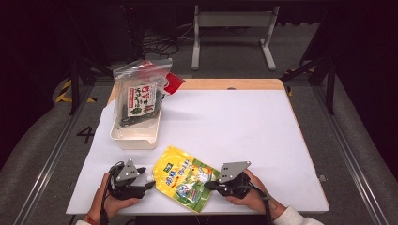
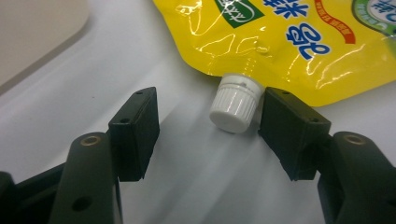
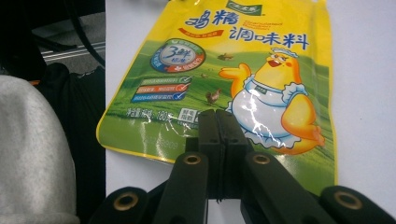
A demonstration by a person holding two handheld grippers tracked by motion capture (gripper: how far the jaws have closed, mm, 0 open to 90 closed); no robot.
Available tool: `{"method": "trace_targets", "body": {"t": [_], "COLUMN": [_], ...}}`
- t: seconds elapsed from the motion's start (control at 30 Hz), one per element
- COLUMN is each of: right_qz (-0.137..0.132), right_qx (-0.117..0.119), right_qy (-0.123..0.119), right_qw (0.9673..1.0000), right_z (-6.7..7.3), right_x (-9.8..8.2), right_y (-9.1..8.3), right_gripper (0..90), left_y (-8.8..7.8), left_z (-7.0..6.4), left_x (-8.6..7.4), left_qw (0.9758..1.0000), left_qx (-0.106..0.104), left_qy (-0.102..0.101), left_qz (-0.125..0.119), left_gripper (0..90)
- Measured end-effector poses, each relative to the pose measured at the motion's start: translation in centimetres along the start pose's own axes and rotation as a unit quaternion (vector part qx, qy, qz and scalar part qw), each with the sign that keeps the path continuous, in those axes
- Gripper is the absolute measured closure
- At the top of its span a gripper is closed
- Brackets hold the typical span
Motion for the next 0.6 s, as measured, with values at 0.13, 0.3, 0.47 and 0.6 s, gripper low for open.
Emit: {"method": "trace_targets", "body": {"t": [0.13, 0.3, 0.47, 0.6], "right_qz": [-0.005, -0.001, 0.011, 0.023], "right_qx": [0.007, 0.008, 0.004, 0.004], "right_qy": [0.006, 0.001, -0.008, -0.018], "right_qw": [0.9999, 1.0, 0.9999, 0.9996], "right_z": [0.2, 0.5, 0.6, 0.9], "right_x": [0.0, 0.0, -0.3, -0.7], "right_y": [0.2, 0.4, 0.5, 0.6], "right_gripper": [90.0, 90.0, 90.0, 90.0], "left_y": [0.7, 1.8, 1.0, 0.4], "left_z": [0.7, 1.5, 1.2, 0.1], "left_x": [0.8, 2.0, 1.6, 1.0], "left_qw": [0.9995, 0.9971, 0.9949, 0.9923], "left_qx": [0.021, 0.048, 0.0, -0.044], "left_qy": [-0.023, -0.056, -0.1, -0.115], "left_qz": [-0.012, -0.016, -0.018, -0.014], "left_gripper": [36.0, 31.8, 31.0, 32.6]}}
Point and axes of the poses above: each handheld gripper's, and its own axes: y roughly forward along the jaws, x roughly out of its top, z roughly to its left, the point moved 8 cm from there along y, roughly forward along the jaws, and after that the axes turned 12 degrees about -y, right-handed, at the moved point
